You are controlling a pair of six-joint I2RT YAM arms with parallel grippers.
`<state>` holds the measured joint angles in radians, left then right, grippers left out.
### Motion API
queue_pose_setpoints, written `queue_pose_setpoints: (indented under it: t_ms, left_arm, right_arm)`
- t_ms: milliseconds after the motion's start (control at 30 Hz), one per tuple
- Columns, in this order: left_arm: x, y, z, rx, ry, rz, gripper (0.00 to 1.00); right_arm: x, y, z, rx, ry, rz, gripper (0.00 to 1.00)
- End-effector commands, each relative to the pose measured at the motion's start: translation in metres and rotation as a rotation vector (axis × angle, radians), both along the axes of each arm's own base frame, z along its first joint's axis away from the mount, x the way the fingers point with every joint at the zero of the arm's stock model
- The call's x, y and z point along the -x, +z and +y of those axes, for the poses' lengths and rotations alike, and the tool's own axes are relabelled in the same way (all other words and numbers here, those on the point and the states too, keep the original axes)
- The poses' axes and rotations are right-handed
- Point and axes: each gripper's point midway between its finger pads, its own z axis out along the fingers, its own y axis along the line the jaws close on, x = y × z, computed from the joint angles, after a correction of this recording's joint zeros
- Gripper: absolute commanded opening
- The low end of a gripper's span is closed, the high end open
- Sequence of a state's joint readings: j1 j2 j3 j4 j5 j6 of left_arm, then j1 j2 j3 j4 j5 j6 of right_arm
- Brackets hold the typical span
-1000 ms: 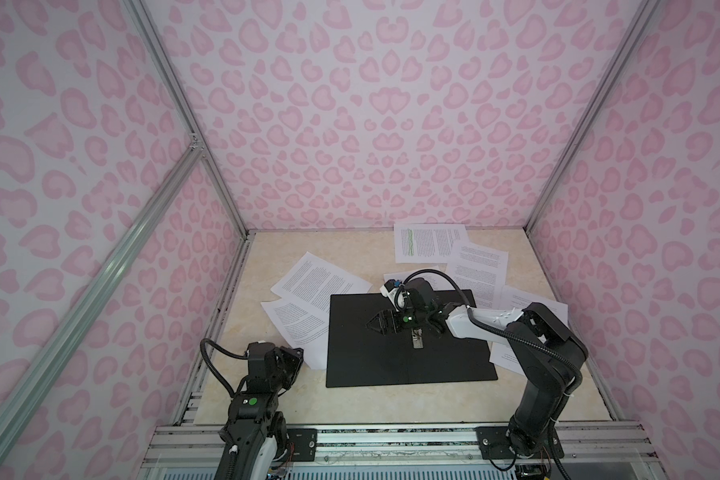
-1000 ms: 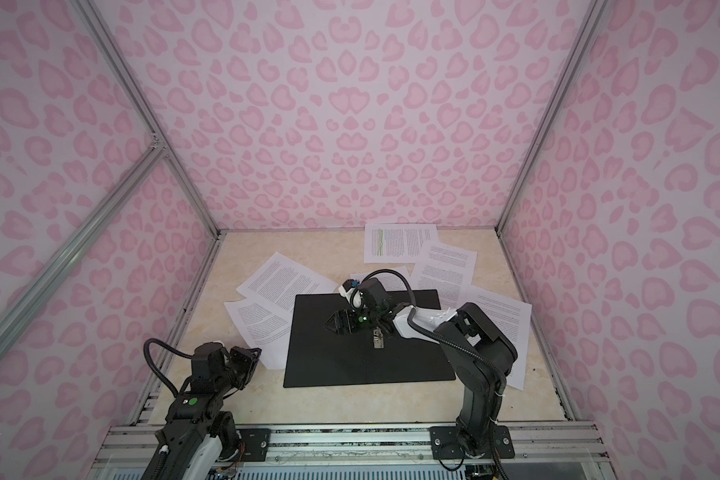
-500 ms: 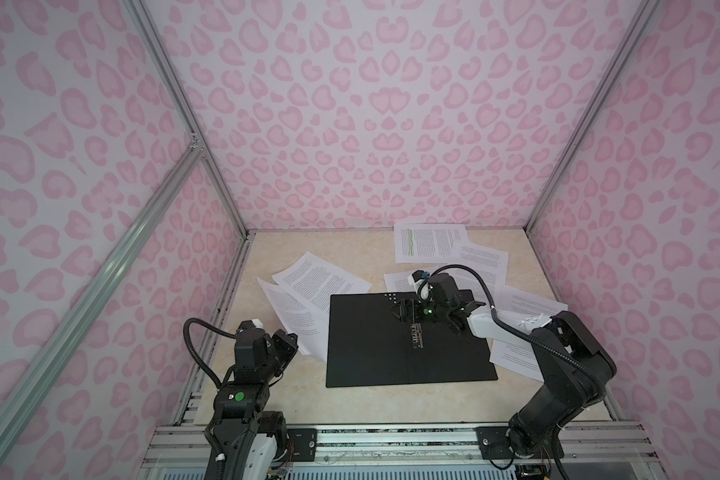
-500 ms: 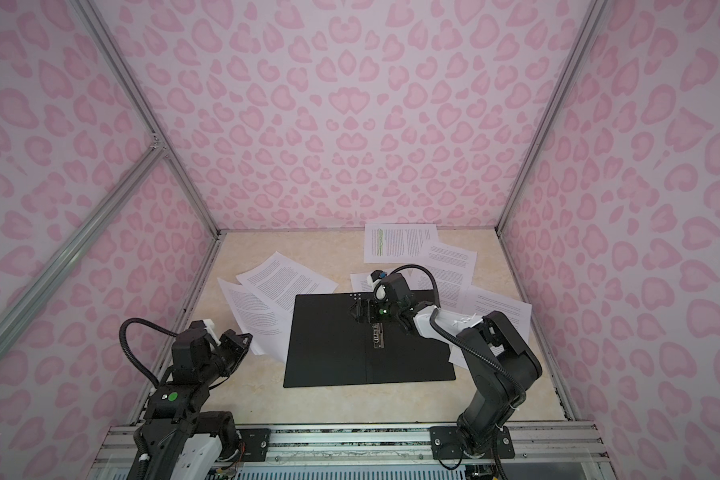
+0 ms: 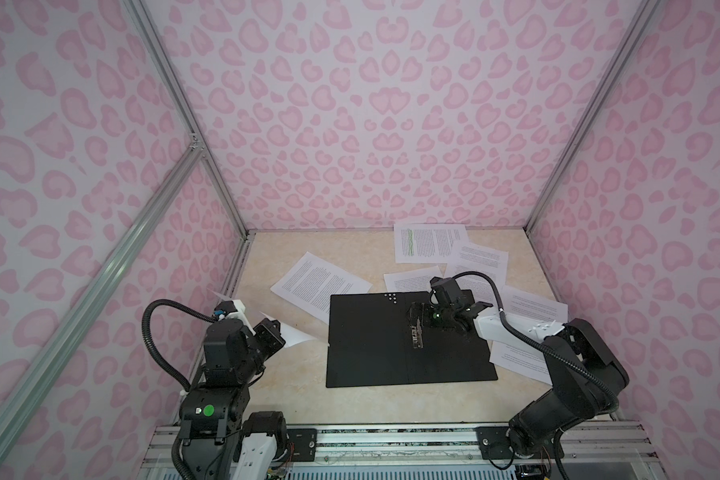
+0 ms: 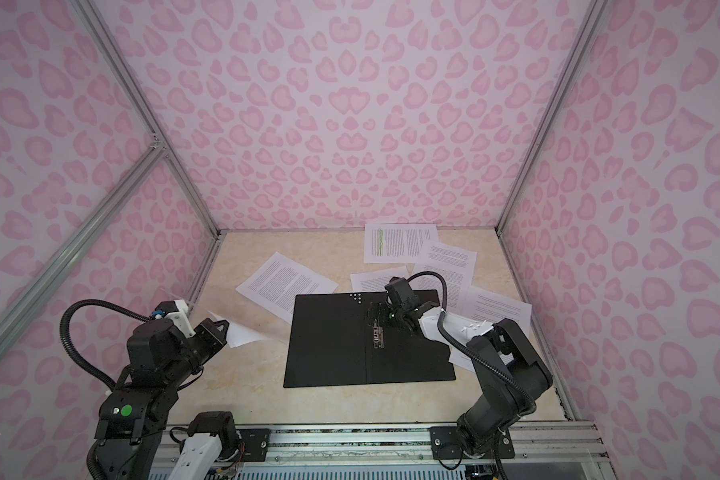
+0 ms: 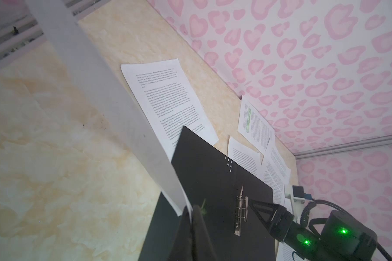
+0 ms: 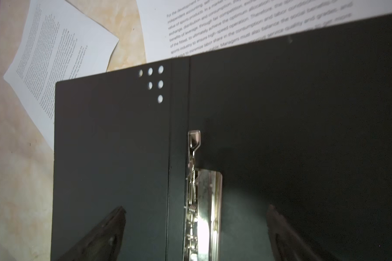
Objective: Put the files into the folder
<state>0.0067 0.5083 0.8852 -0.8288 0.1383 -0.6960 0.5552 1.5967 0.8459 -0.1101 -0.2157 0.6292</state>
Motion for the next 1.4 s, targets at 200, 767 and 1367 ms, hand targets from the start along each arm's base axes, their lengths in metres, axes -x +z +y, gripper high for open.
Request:
queue_pose_setpoints:
  t_ms: [200, 767, 1367]
  left_arm:
    - [-0.001, 0.022, -0.013, -0.010, -0.099, -0.021, 0.03]
    - [-0.034, 0.051, -0.037, 0.086, -0.208, -0.067, 0.03]
    - [-0.096, 0.072, -0.199, 0.315, -0.662, -0.046, 0.03]
  right_arm:
    - [0.019, -0.031, 0.020, 0.049, -0.046, 0.119, 0.96]
    - [0.030, -0.024, 0.128, -0.162, -0.085, 0.178, 0.93]
    - [-0.036, 0.058, -0.016, -0.356, -0.147, -0.017, 0.89]
